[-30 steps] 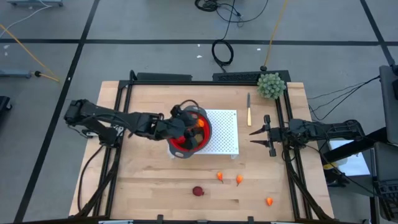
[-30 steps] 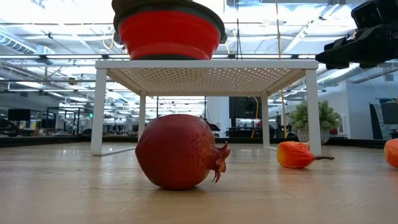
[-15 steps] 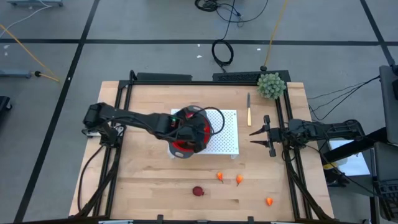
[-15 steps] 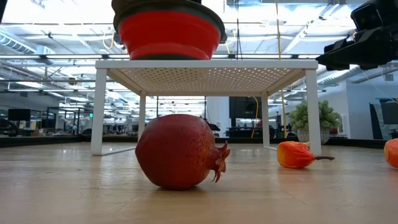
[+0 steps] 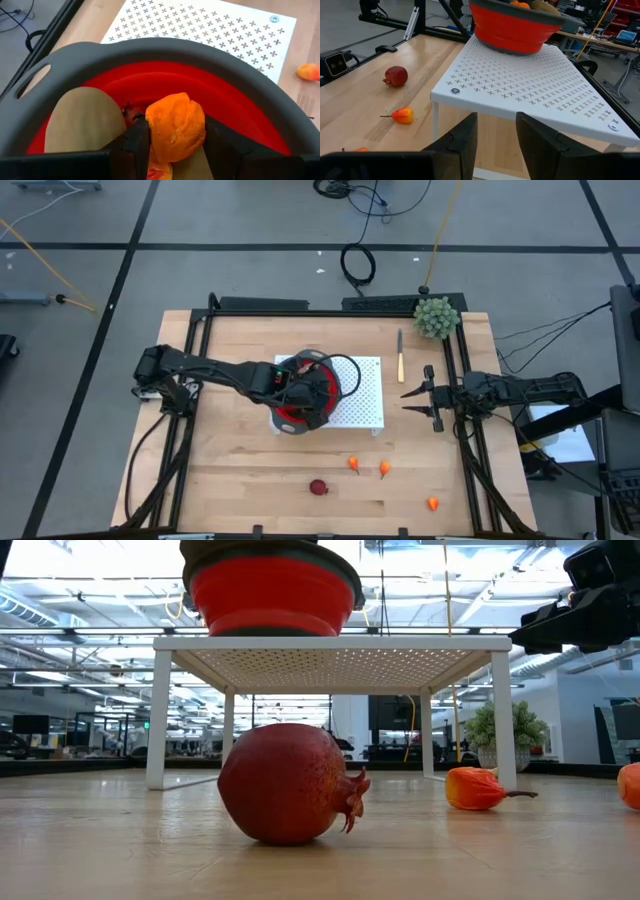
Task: Pick & Place Fruit
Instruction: Put the orange into the strainer bowl on the shelf, then put the pomegranate into the strainer bowl on the shelf
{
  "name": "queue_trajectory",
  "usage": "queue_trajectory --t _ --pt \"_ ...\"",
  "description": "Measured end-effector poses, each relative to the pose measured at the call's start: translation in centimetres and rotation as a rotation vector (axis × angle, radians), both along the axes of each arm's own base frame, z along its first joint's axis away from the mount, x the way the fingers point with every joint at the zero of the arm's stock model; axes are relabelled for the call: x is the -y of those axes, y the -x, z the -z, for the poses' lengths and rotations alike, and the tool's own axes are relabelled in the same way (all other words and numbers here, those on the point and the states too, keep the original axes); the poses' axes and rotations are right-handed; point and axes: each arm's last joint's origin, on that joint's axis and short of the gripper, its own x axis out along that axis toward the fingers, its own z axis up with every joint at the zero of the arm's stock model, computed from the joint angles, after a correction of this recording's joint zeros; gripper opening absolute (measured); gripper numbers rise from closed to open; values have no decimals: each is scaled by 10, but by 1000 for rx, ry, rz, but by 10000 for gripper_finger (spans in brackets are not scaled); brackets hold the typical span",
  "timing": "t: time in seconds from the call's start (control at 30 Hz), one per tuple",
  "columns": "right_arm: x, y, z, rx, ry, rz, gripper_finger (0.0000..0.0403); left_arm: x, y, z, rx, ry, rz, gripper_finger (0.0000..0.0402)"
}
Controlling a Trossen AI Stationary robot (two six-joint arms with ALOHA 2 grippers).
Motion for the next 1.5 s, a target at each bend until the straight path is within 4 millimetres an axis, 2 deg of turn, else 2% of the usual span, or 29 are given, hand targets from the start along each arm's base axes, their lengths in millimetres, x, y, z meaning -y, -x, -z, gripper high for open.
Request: queue_trajectory --t 0.23,0.53,0.73,0.93,1.07,1.3,1.4,1.5 --pt "0 0 0 0 -2 0 130 0 -1 0 7 1 -2 154" --pt "0 0 0 0 -3 1 130 0 0 -2 4 -15 15 212" --pt "0 0 0 0 -4 0 130 -1 9 -16 42 -11 19 231" --pt "0 0 0 0 -4 -1 130 2 30 -45 158 92 -8 224" --pt "0 0 0 0 -4 -1 130 22 38 -55 211 146 42 213" --pt "0 0 0 0 -4 -2 130 78 47 -58 279 185 200 197" --pt "0 0 0 0 -5 -2 130 101 54 -61 324 133 255 190" --pt "0 0 0 0 -5 -2 130 122 64 -65 355 12 319 181"
